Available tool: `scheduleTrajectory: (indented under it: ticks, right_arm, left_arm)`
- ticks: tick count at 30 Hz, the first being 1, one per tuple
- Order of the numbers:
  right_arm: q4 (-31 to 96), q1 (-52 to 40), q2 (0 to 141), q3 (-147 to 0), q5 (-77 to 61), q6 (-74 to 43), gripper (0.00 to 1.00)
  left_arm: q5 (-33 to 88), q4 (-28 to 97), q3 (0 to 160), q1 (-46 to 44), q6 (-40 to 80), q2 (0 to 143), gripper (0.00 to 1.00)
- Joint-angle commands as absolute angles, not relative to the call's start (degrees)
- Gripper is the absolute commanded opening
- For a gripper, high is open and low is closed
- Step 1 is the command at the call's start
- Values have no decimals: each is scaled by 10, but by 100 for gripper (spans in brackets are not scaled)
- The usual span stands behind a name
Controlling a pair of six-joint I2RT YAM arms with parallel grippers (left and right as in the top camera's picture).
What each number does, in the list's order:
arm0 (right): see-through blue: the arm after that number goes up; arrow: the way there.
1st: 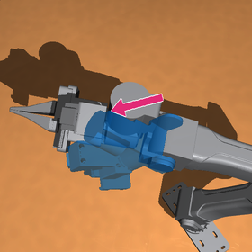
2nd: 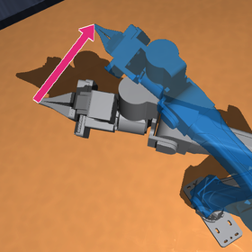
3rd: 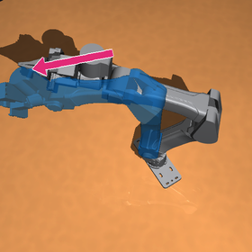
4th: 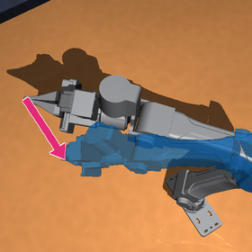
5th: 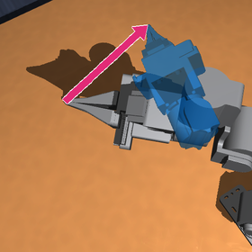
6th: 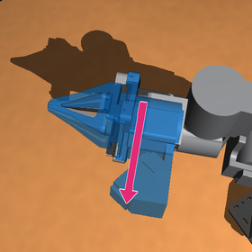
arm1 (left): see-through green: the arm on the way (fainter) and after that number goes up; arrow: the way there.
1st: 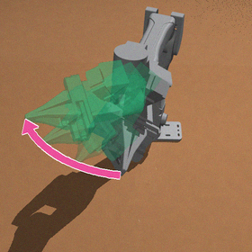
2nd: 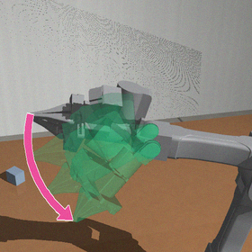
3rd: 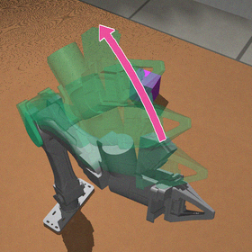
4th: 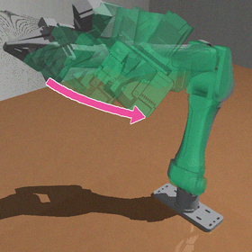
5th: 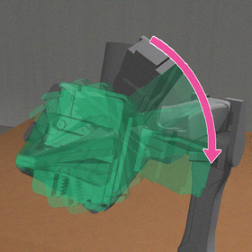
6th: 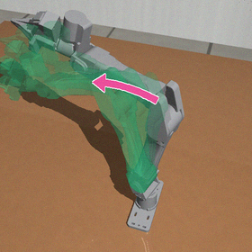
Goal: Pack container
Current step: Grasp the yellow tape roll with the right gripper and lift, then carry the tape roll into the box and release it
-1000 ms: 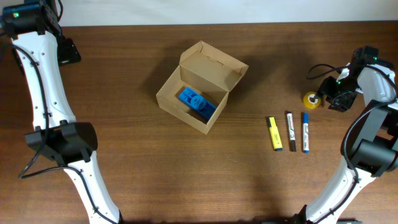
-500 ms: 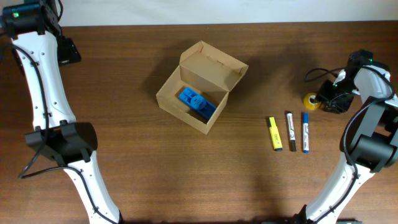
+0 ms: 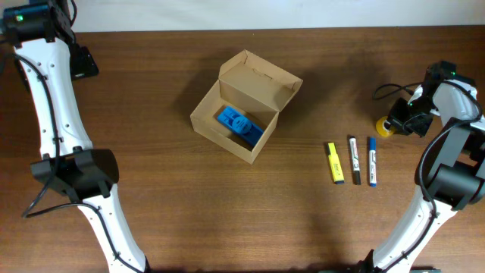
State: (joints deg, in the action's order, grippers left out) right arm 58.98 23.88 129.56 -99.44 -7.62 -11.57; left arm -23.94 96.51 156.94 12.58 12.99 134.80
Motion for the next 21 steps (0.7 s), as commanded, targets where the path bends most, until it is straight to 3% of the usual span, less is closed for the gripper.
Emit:
scheduleTrajectory:
  ticks: [1, 21]
  right_arm:
    - [598, 237, 1319, -990, -78, -114, 4]
    - [728, 181, 1264, -1141, -73, -20, 4]
  left_arm:
    - [-237, 967, 1567, 129, 123, 1347, 100]
    - [-237, 967, 1567, 129, 123, 1347, 100]
